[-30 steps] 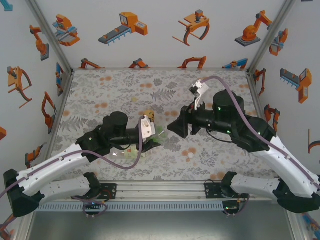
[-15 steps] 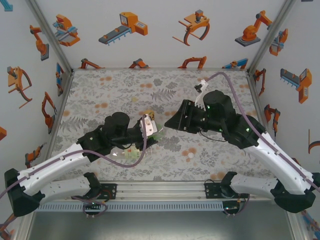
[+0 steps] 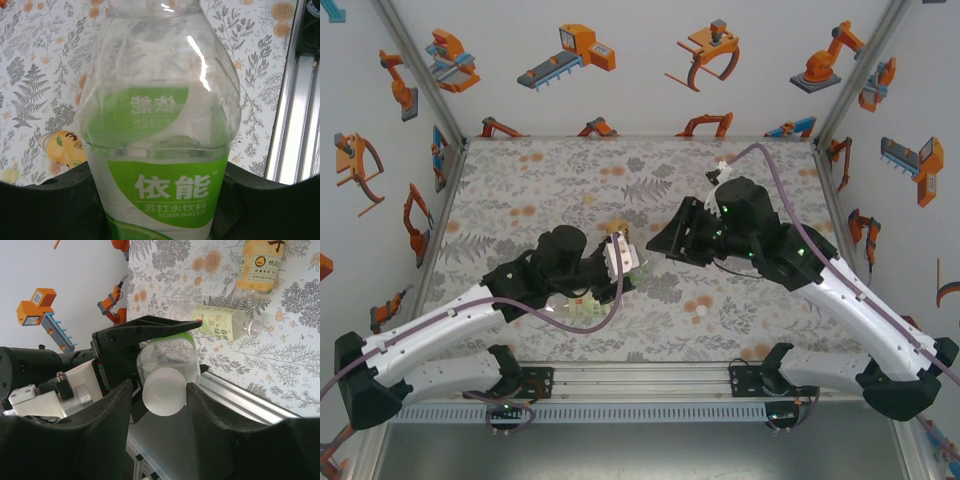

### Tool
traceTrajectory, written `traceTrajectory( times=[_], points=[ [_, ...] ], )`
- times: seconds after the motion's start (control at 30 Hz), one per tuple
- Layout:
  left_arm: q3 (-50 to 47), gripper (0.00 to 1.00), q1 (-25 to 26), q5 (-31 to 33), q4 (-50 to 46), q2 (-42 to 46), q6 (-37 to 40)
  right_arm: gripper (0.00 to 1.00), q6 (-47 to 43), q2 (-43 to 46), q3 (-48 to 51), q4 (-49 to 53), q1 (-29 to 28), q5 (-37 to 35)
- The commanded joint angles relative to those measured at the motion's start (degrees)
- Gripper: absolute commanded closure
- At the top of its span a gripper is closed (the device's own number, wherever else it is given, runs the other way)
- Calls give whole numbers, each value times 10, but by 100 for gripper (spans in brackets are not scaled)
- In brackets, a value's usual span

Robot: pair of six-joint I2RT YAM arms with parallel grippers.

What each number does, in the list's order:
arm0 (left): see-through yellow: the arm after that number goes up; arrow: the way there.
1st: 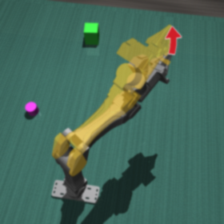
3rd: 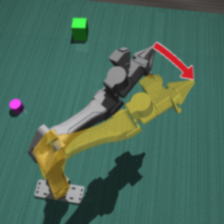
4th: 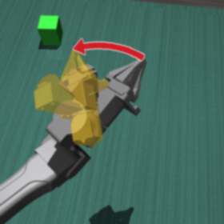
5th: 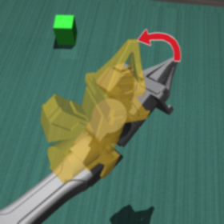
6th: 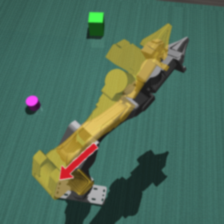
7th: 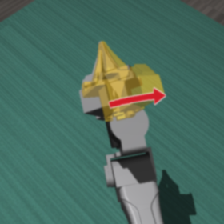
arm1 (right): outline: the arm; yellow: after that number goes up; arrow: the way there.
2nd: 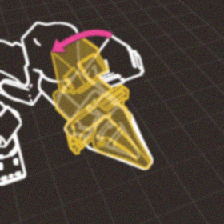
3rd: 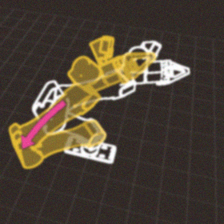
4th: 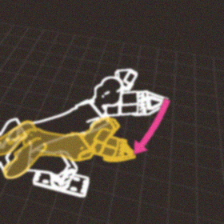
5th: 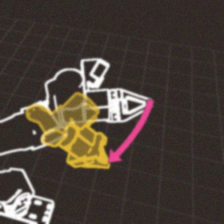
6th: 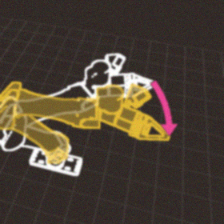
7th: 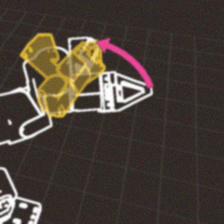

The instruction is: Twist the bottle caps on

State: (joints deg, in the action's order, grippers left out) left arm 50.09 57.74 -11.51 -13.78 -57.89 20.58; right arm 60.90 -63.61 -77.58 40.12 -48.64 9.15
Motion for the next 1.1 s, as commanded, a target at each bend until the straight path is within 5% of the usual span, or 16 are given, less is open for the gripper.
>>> traceTrajectory(
  times=[0.0,0.6,1.07],
  points=[
    [0,100,3,2,-2,-2,12,58,6,0,1,-8,2,13],
    [5,100,2,11,-2,-4,8,57,9,-3,2,-6,3,26],
    [17,100,2,-12,-8,1,13,78,-54,12,11,-68,3,48]
  ],
)
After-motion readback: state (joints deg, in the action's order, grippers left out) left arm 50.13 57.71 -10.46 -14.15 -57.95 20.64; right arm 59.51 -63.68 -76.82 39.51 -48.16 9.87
